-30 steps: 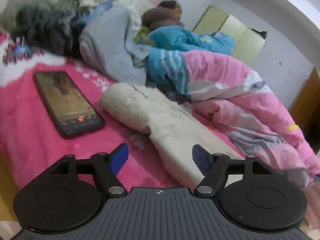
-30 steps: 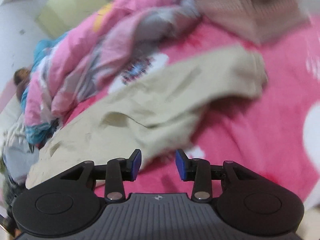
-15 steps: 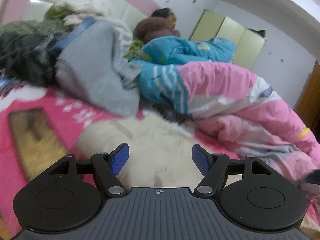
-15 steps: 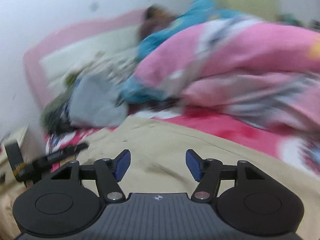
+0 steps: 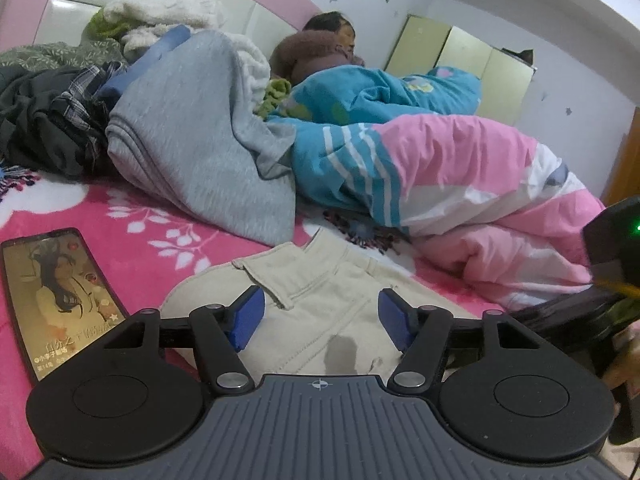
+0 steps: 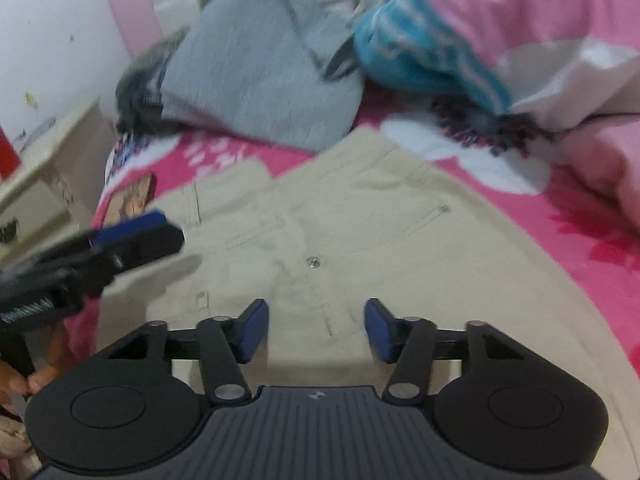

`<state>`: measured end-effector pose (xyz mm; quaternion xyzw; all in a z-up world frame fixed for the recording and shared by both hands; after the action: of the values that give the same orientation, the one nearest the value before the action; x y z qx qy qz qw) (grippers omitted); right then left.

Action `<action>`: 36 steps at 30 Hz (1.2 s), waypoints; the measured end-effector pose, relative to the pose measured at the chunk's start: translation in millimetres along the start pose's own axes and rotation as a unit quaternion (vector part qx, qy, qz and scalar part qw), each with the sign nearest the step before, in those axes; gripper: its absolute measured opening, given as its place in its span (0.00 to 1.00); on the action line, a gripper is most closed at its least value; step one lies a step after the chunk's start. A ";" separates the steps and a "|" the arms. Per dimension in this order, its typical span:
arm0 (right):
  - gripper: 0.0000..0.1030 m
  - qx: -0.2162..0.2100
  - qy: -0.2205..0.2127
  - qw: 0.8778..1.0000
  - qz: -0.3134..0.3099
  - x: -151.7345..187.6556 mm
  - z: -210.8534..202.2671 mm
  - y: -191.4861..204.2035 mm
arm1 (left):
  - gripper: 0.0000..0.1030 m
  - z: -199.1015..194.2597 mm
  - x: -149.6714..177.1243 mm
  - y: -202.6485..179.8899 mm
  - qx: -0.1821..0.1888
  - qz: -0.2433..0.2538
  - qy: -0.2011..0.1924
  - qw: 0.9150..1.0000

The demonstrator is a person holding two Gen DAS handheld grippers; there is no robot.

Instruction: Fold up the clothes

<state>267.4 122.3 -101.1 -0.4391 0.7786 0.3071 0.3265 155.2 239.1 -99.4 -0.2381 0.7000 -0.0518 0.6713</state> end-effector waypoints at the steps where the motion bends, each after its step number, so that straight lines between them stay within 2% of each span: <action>1: 0.40 0.000 0.005 1.000 -0.003 1.8 3.1 2.1 | 0.62 -0.3 -0.1 -2.8 0.000 0.011 -0.005 1.000; 3: 0.20 0.017 0.007 0.999 -0.026 3.2 3.0 6.6 | 0.62 -1.1 -0.4 -9.5 0.003 0.035 -0.018 0.999; 5: 0.09 0.038 0.003 0.998 -0.044 0.6 0.7 12.5 | 0.62 -3.9 -1.3 -15.6 0.010 0.051 -0.032 0.998; 6: 0.08 0.048 -0.002 0.997 -0.054 -1.6 -2.0 16.1 | 0.62 -6.0 -2.4 -18.5 0.015 0.054 -0.039 0.998; 9: 0.07 0.082 -0.025 0.991 -0.102 -10.8 -13.6 29.6 | 0.62 -11.1 -7.5 -24.5 0.023 0.051 -0.060 0.997; 14: 0.06 0.145 -0.054 0.973 -0.169 -31.1 -30.9 36.2 | 0.62 -18.6 -14.1 -31.6 0.033 0.039 -0.076 0.996; 18: 0.06 0.185 -0.055 0.956 -0.219 -45.9 -37.6 29.6 | 0.62 -8.4 -17.5 -41.3 0.035 0.025 -0.048 0.998; 20: 0.06 0.200 -0.054 0.950 -0.232 -50.4 -36.9 23.3 | 0.62 3.5 -19.5 -49.2 0.028 0.036 -0.028 0.999; 23: 0.06 0.213 -0.049 0.946 -0.238 -51.6 -27.8 11.3 | 0.62 24.9 -19.8 -57.7 0.019 0.048 -0.002 0.999; 27: 0.06 0.224 -0.036 0.941 -0.251 -45.2 -10.1 -4.8 | 0.62 38.0 -9.7 -45.4 -0.005 0.033 0.002 0.999; 30: 0.06 0.232 -0.030 0.937 -0.258 -43.1 -0.4 -14.3 | 0.61 47.3 -1.8 -34.3 -0.016 0.018 0.029 0.999; 36: 0.06 0.237 -0.038 0.929 -0.282 -49.4 6.4 -18.7 | 0.61 49.1 -9.0 -28.7 -0.030 -0.005 0.022 0.999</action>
<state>305.3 143.1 -70.1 -0.5384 0.6599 0.0258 0.5234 210.0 229.5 -84.5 -0.2600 0.7145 -0.0391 0.6483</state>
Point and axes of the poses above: each gripper's, at about its wrist camera, not at the fingertips, and z roughly the way its jaws point, y to its left, x to its underside, the point moved 7 cm from there along z, roughly the way its jaws point, and after that the axes turned 15 degrees about -y, right-handed, at the moved point
